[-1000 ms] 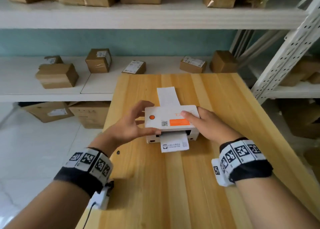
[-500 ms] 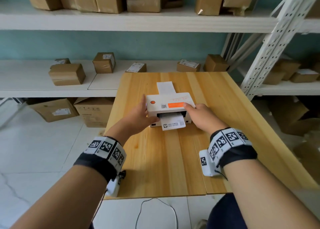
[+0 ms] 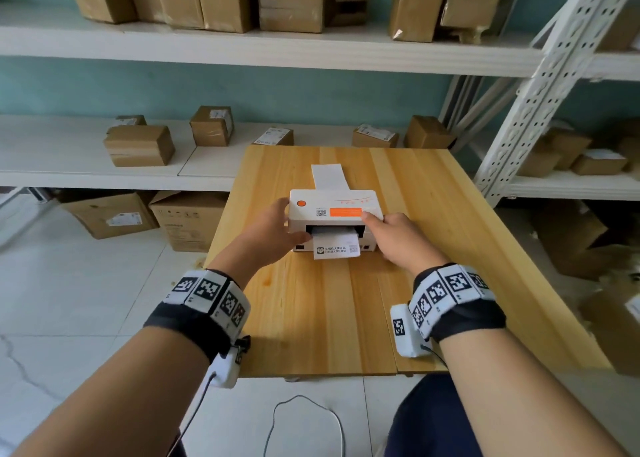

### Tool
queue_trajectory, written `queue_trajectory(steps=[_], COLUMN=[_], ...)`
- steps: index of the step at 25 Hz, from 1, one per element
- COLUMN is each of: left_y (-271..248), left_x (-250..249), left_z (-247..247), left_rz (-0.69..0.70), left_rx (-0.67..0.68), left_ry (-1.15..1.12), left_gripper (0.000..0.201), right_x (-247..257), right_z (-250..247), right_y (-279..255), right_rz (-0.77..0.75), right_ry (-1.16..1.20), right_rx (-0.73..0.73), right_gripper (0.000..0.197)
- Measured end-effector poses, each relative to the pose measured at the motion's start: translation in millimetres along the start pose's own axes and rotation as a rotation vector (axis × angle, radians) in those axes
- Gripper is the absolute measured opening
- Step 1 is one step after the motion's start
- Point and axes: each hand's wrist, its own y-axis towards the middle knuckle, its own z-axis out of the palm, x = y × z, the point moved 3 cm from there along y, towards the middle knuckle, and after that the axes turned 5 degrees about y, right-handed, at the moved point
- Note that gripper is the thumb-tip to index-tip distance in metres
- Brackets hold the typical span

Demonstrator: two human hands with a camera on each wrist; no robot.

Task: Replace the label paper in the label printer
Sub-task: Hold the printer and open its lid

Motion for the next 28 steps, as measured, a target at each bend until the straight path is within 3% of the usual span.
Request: queue_trajectory(steps=[3,6,8,11,17,18,20,24,28], left_y=[-1,3,5,9,8,8,10,18,17], left_x=[-12,-15,-7,7,17,17,19,17,12], left_z=[-7,-15,-17,-19,-28,-28,-28,-30,-33], left_rz=[0.028,-0.061,-0.081,-0.094,0.007,0.03,0.067,0.124,0.149], left_rx=[0.009,0.008,0.024,0.058,0.111,0.114,0.108,0.03,0.041], left_ry=[-0.085,-0.432,-0.509,-0.559,-0.412,-0.373,-0.299,-0.173,-0.062], left_gripper=[0.088,0.057,0.035,0.047,0.048,0.047,0.039,0.021,0.021], right_x=[2,2,1,1,2,2,3,6,8], right_z=[2,3,2,0,-22,-23,-25,-24,-21], right_y=[-4,1,8,11,14,15,16,15,11], right_rz=[-0.067,-0.135,-0.142,-0.131,-0.127,-0.127,-0.129,-0.161,-0.138], right_ry=[-0.031,0.029,0.099,0.09,-0.062,-0.119,-0.181,-0.202,-0.229], right_rx=[0.042,0.022,-0.003,-0.003,-0.038,-0.029,-0.008,0.019,0.009], right_gripper=[0.048,0.045,0.037,0.03,0.024,0.03,0.041,0.037,0.041])
